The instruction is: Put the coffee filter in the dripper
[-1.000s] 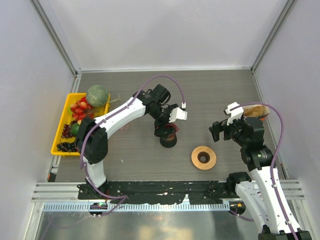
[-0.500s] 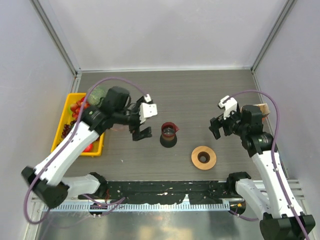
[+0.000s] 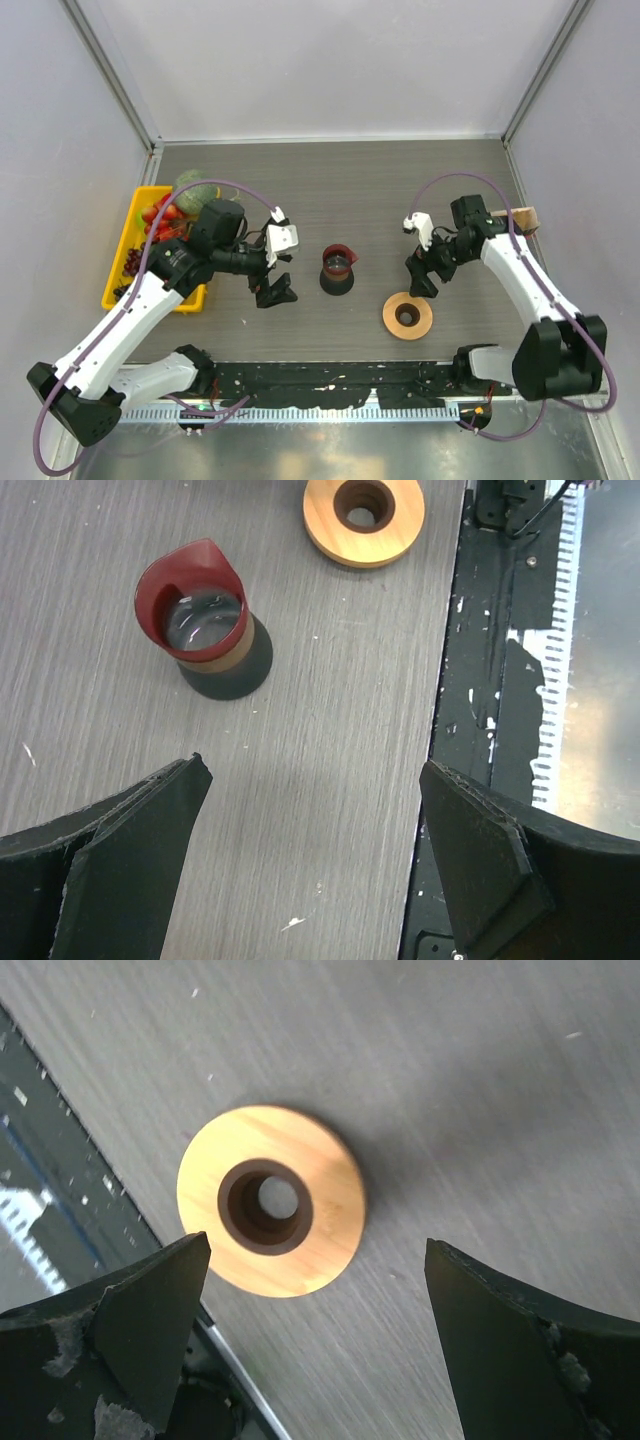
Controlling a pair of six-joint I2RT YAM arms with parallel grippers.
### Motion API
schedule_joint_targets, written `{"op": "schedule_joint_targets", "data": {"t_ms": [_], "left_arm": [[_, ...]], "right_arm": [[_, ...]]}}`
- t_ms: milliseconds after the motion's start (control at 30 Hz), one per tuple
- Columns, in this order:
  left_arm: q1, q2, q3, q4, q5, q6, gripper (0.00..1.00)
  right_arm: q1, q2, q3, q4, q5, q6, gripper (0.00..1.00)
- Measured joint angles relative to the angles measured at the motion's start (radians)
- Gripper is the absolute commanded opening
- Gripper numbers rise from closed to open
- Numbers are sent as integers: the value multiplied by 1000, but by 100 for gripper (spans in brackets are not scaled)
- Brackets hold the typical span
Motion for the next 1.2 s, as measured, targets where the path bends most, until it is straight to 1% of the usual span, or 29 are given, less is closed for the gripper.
{"op": "schedule_joint_targets", "data": {"t_ms": [133,333,400,600,1000,1200], "left_arm": [[0,-1,-2,10,26,-21,99],[0,-1,-9,24,44,-43,99],[0,0,-9,25,51,-47,99],[0,14,-9,28,73,-50,99],[0,16,-9,28,83,-49,99],[0,16,-22,32,95,-49,99]], "right_arm": [[-11,125,5,-89,-26,-103,96],[-58,245,32,-199,-48,-225,100],[-81,321,56,-231,-58,-263,96],[-149,524,125,-297,-97,-340,95],[-166,612,154,-289,-114,-339,92],[-160,661,154,-281,-114,-335,86]]}}
